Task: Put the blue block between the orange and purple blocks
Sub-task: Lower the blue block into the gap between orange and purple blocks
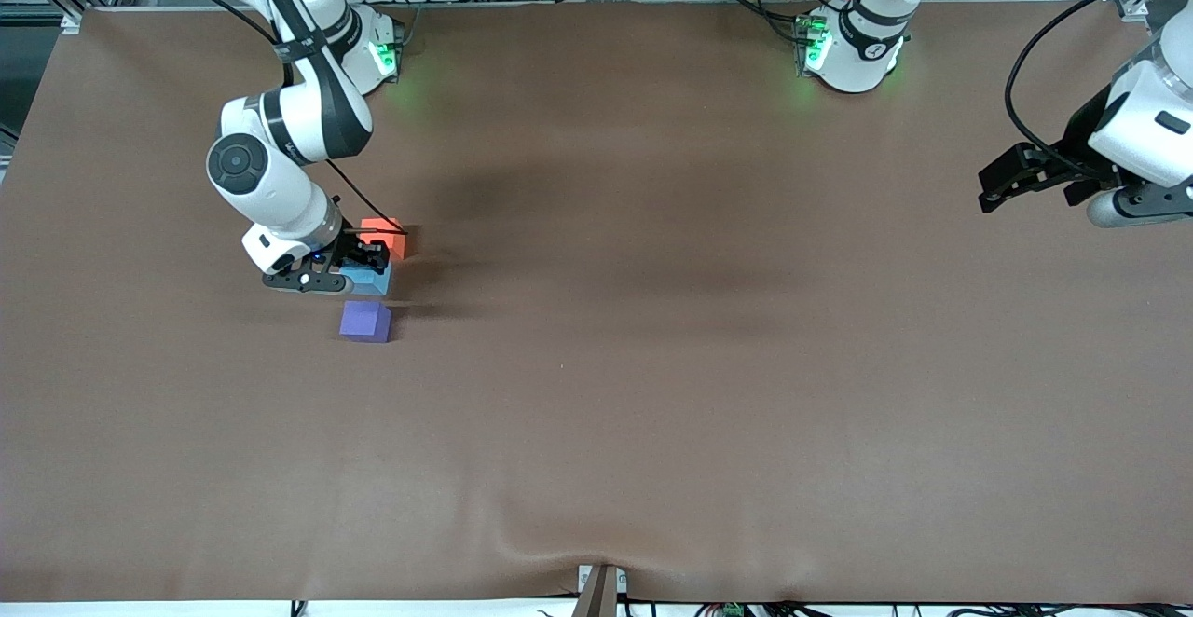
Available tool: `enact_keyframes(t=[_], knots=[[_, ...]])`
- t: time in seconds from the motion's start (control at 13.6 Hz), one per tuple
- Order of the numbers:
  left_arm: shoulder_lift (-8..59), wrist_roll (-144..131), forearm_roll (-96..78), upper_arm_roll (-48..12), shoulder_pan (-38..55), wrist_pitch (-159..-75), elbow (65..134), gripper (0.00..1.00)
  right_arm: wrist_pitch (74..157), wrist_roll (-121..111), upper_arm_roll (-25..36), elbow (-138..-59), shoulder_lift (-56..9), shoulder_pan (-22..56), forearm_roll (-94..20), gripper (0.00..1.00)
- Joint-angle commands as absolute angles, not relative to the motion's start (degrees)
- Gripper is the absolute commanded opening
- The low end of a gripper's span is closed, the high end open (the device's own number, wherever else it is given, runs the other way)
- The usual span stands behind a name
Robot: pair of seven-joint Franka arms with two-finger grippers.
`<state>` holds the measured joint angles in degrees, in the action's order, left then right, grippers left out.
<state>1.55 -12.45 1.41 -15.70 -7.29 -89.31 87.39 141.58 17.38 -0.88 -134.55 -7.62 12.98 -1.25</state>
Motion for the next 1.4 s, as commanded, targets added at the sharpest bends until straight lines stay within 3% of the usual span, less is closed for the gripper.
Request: enact_keyframes(t=[0.0,1.32], knots=[[1.14,-12.66,0.53,-16.08,-7.65,-87.98,87.45,1.00,144.75,16.61,-1.32,-136.93,-7.55,12.39,-0.88,0.04],[0.79,-12.74,0.62,-16.17,-7.82,-88.68,87.89,1.00,155.21,16.52,-1.14,-138.52,-16.17,10.81,0.00,0.05]])
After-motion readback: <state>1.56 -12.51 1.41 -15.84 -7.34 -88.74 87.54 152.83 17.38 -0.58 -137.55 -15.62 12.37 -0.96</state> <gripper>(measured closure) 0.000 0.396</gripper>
